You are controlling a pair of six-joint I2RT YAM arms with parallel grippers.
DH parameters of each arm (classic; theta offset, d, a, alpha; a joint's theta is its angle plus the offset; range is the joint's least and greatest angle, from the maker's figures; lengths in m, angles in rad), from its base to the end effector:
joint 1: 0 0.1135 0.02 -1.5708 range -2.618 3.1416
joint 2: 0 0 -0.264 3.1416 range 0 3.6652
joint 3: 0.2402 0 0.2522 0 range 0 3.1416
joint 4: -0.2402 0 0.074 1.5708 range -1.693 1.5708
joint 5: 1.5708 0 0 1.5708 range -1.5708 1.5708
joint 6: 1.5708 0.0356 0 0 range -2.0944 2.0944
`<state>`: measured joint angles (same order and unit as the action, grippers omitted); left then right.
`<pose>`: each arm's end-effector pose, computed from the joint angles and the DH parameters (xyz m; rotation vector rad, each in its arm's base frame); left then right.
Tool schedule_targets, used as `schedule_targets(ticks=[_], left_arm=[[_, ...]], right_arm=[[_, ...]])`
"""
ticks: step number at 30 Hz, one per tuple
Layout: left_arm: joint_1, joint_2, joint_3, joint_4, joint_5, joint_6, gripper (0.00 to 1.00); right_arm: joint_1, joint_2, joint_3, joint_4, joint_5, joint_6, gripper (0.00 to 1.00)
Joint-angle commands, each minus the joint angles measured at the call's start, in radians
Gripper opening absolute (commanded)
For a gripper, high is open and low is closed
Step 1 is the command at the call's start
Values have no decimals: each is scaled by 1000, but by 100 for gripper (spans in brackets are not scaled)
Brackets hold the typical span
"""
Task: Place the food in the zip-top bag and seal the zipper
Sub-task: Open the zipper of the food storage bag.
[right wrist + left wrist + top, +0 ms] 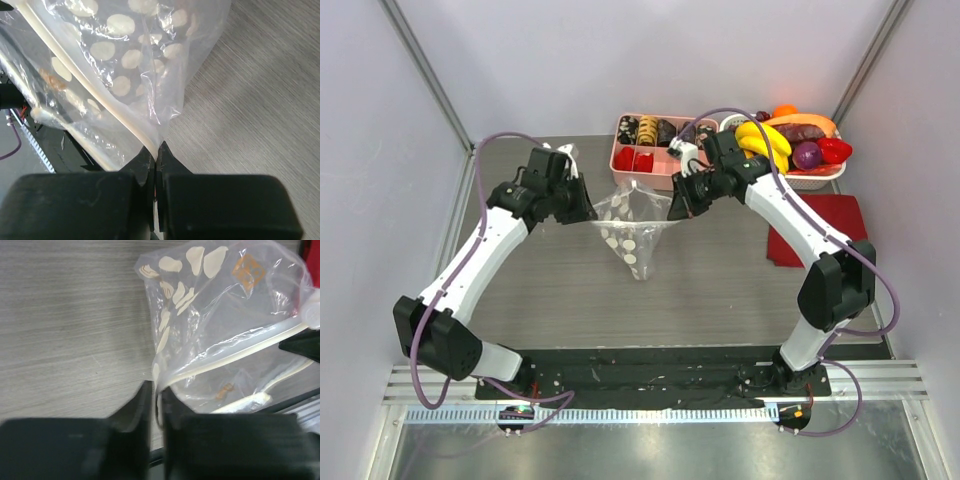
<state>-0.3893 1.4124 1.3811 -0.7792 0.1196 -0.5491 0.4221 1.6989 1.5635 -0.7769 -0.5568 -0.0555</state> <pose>0.2763 -0.1180 0.3473 -0.1373 2.4510 -0.5745 0.3283 0.1681 0.3193 -0.8175 2.3397 0.8468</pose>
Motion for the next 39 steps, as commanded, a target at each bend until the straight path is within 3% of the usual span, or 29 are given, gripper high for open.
schedule_targets(ticks=[1,6,15,19,23,26,30,34,39], left_arm=[[18,-33,55,-9,11,72,26],[-19,-10,96,32,-14,93,41],[-91,20,113,49,-51,140,41],[-92,13,116,44,49,147,43],[-92,-59,56,125,117,118,65],[-95,-78,49,133,178,101,69],[-166,-53,49,126,167,112,68],[-229,-15,47,110,60,150,68],[-232,39,65,92,-61,166,55]], right_arm=[[-19,-31,40,-67,-63,-35,1],[18,-39,20,-73,-103,-49,1],[50,-27,30,-71,-147,-37,1],[53,-24,32,-67,-143,-26,1],[53,-22,35,-65,-143,-23,1],[55,-18,33,-55,-146,-14,1],[61,-12,41,-45,-149,-4,1],[64,-7,49,-44,-147,-3,1],[63,-19,29,-47,-144,-23,1]])
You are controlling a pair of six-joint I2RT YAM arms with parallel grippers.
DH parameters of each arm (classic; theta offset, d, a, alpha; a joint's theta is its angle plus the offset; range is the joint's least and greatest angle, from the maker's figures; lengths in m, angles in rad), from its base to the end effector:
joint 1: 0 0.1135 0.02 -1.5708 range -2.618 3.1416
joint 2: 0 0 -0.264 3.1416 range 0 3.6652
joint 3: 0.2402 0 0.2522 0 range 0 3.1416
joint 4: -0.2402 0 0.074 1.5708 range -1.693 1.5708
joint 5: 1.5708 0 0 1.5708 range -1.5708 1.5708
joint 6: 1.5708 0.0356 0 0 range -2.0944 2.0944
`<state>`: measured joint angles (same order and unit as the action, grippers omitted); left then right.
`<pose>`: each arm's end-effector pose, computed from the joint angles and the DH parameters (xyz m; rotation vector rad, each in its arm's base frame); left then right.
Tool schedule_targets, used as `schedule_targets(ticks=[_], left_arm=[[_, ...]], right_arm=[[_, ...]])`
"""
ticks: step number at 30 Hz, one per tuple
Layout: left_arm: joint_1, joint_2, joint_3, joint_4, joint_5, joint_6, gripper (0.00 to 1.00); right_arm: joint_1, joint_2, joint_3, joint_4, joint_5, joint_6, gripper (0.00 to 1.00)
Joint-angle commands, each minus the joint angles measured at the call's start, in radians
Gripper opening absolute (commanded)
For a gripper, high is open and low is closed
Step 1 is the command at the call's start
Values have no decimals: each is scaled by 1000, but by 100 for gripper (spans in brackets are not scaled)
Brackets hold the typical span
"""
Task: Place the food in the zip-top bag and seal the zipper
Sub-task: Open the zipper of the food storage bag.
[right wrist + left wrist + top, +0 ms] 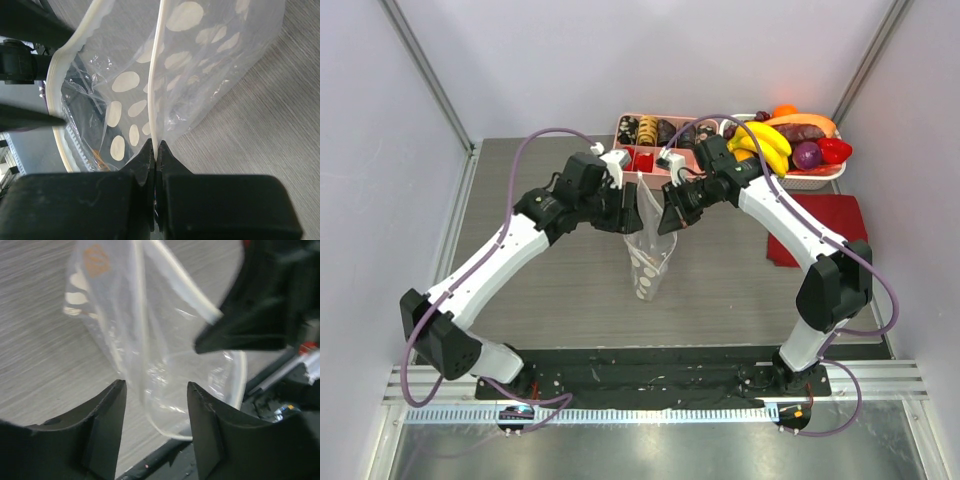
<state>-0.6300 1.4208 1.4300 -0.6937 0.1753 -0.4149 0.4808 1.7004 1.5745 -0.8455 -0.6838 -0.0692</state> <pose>0.2464 -0.1873 0.3678 0.3502 2.3289 -0.7365 0.3105 0.1874 0.3202 -0.9461 2.3379 1.0317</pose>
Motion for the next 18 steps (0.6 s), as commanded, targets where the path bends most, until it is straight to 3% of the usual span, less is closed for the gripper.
schedule_targets(ticks=[1,3,4,7,9,10,12,13,16,18], left_arm=[[10,36,23,3,-131,31,47],[9,44,33,-6,-149,42,36],[9,44,40,-15,-155,47,24],[15,41,40,-35,-160,57,0],[18,41,40,-46,-160,48,0],[19,44,41,-50,-157,44,0],[19,55,46,-55,-143,33,0],[19,59,50,-58,-131,31,0],[19,89,81,-75,-123,36,0],[19,107,105,-93,-123,38,0]], right_arm=[[5,-19,13,16,-14,-14,1],[4,-22,9,11,7,-29,1],[5,-22,7,2,18,-35,1],[-2,-27,7,-6,69,-53,1],[-25,-27,18,-6,98,-55,7],[-34,-25,47,-6,102,-55,24],[-80,-27,88,-12,105,-63,47],[-97,-24,138,-15,115,-66,70],[-168,2,296,-70,159,-150,93],[-211,30,390,-116,231,-291,95]])
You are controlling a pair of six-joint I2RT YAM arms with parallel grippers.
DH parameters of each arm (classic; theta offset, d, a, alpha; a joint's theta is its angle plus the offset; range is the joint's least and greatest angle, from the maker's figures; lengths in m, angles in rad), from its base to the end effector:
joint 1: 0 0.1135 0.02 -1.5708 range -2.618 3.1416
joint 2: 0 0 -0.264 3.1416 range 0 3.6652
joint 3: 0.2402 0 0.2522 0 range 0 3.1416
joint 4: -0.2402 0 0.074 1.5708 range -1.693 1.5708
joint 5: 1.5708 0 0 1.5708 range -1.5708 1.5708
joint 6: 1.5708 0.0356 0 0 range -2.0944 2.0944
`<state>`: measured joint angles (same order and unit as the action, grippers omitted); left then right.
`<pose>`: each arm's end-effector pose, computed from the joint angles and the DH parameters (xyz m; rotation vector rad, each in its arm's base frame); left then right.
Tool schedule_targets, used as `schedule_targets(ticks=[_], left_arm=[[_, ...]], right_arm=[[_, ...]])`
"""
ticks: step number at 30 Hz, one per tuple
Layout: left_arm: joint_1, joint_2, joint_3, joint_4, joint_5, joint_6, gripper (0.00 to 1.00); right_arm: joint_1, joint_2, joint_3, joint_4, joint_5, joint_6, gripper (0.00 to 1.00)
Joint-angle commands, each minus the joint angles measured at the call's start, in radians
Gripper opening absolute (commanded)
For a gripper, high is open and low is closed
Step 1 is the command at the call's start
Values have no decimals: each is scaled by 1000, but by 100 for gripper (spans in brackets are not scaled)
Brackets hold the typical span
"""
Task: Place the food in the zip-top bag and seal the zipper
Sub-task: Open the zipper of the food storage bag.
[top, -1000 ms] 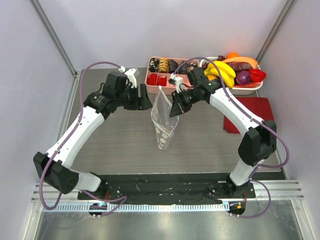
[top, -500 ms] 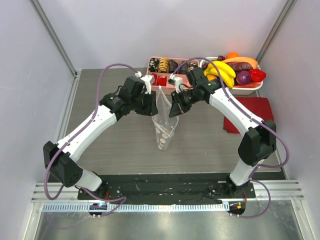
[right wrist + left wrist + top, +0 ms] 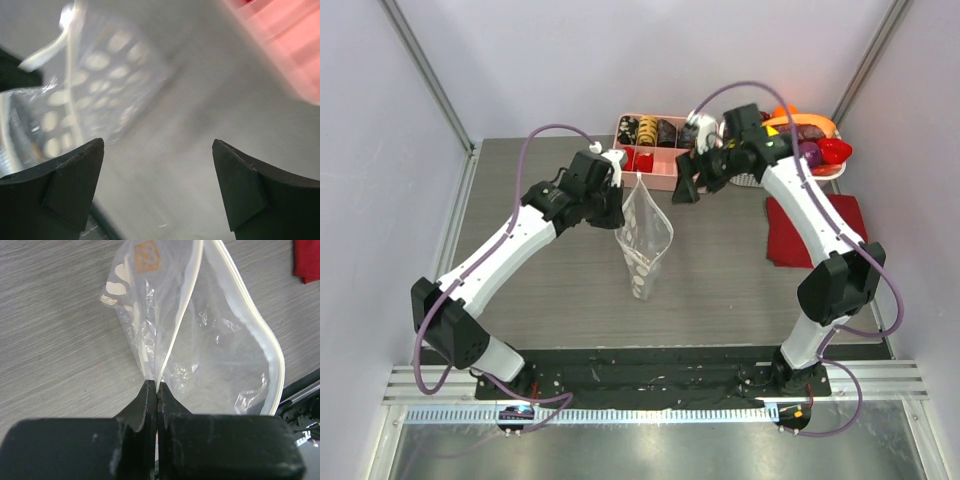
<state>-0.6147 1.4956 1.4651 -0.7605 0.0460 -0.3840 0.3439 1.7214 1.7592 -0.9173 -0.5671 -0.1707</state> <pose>0.2636 -0.1881 0.3513 0.3021 2.4076 -0.5265 0.3404 0.1422 0.3636 -0.8529 2.2533 0.7703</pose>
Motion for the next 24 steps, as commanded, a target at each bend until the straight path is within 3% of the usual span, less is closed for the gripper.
schedule_targets(ticks=[1,6,12,18,24], left_arm=[[4,44,77,-29,8,10,0],[4,68,101,-36,22,7,0],[4,86,116,-43,20,4,0],[4,94,116,-42,35,-1,0],[7,94,110,-42,37,-4,0]], right_arm=[[-92,33,273,-60,153,-228,95],[-167,107,397,-69,398,-500,96],[-189,179,402,43,677,-713,100],[-213,318,526,66,699,-788,97],[-279,412,649,38,508,-698,88]])
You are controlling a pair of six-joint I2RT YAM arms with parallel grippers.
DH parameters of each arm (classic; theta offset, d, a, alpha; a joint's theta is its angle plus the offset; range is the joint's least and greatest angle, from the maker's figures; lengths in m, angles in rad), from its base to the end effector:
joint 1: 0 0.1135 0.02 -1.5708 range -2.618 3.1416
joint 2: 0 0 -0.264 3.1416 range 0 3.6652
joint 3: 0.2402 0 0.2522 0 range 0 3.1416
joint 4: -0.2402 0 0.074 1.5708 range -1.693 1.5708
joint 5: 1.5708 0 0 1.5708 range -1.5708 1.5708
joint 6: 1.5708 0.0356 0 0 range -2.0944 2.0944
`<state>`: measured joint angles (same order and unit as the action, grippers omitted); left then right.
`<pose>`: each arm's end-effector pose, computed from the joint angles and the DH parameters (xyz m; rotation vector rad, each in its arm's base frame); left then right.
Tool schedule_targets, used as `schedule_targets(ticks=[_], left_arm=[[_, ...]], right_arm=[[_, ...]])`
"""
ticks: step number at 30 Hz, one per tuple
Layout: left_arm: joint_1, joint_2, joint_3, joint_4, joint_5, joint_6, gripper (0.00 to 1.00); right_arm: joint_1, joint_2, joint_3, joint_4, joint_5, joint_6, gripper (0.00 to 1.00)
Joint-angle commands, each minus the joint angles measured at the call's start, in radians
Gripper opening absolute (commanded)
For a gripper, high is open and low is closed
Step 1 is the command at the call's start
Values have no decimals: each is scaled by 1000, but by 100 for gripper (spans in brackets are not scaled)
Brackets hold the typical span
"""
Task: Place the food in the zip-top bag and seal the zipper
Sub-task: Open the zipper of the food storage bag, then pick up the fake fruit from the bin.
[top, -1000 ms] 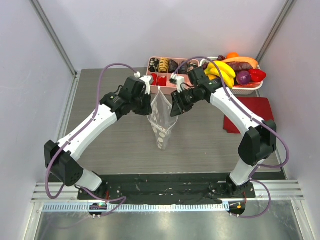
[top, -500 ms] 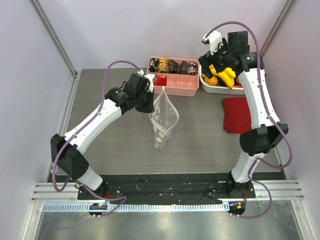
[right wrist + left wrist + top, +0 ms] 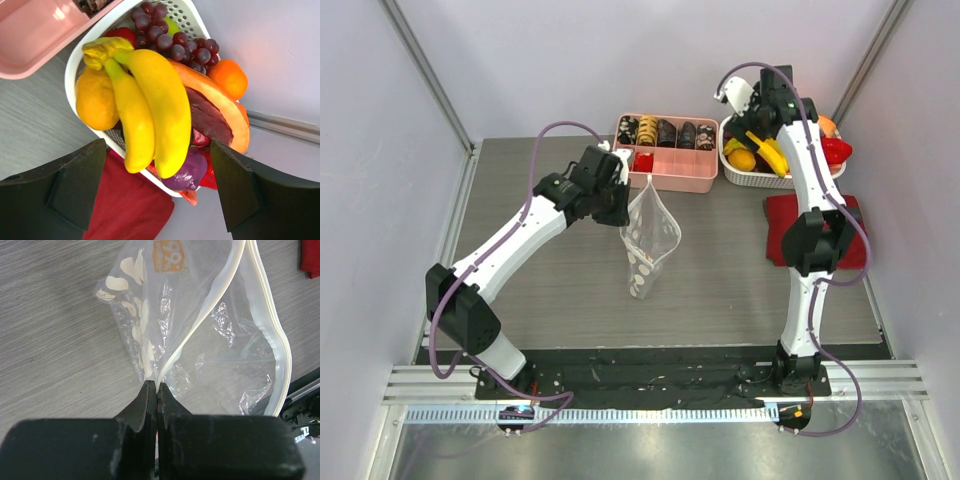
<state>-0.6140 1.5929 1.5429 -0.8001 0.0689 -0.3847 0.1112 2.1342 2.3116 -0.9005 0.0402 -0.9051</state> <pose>0.2812 -0.2012 0.3428 0.3170 2.4700 -0.5246 0.4709 0.0511 0.3665 -1.1180 2.0510 -0.4508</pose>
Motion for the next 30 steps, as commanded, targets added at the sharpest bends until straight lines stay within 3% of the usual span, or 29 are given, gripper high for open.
schedule_targets(ticks=[1,13,20,30], left_arm=[[7,-5,29,-1,15,-5,0],[22,-13,13,-2,28,-14,0],[33,-11,2,-2,39,-20,0],[34,4,13,-7,43,-25,0]], right_arm=[[-53,4,98,22,-123,50,88],[-99,85,138,69,-299,219,82],[-186,101,146,113,-457,353,79],[-229,113,114,144,-522,382,80]])
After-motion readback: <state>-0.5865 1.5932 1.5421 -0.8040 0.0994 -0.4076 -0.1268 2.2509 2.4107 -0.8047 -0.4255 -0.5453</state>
